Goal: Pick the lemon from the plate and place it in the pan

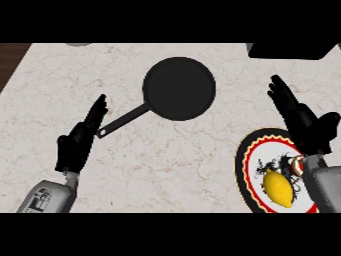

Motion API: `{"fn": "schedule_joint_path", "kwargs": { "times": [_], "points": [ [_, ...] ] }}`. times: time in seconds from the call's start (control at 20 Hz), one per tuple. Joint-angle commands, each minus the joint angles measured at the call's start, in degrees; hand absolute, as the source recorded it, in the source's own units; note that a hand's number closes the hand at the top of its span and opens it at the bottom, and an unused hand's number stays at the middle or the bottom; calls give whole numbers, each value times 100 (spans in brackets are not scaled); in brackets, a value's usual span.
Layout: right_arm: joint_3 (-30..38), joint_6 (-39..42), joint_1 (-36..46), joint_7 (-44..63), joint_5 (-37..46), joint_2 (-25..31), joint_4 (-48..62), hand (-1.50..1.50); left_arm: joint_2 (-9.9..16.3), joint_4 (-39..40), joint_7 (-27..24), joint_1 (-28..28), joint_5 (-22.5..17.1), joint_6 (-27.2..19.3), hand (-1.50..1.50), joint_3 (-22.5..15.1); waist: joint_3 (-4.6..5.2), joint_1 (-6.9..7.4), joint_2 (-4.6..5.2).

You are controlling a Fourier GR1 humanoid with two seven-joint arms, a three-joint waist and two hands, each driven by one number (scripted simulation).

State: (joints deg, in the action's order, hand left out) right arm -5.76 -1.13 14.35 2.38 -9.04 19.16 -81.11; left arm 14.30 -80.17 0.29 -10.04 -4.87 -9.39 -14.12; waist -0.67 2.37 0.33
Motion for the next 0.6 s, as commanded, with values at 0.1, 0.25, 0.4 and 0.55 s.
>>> {"fn": "schedule_joint_path", "kwargs": {
  "times": [0.1, 0.25, 0.4, 0.55],
  "points": [
    [-548, 1378, 190, -301, -651, -186, -537, -150, 645, 342, 475, 90, 131, -247, 0, 639, 59, -121, -44],
    [-981, 2488, 321, -579, -1197, -163, -1141, -150, 1217, 611, 838, 151, 268, -409, 0, 1033, 40, -27, -81],
    [-306, 1119, 671, -816, 1406, 1623, -1057, 150, 974, 653, 774, 383, 184, -407, 0, 898, 209, -325, -291],
    [722, 637, -796, -1483, -944, -208, -701, 150, 1223, 724, 978, 472, 48, -398, 0, 1237, 48, -382, -48]
  ]
}}
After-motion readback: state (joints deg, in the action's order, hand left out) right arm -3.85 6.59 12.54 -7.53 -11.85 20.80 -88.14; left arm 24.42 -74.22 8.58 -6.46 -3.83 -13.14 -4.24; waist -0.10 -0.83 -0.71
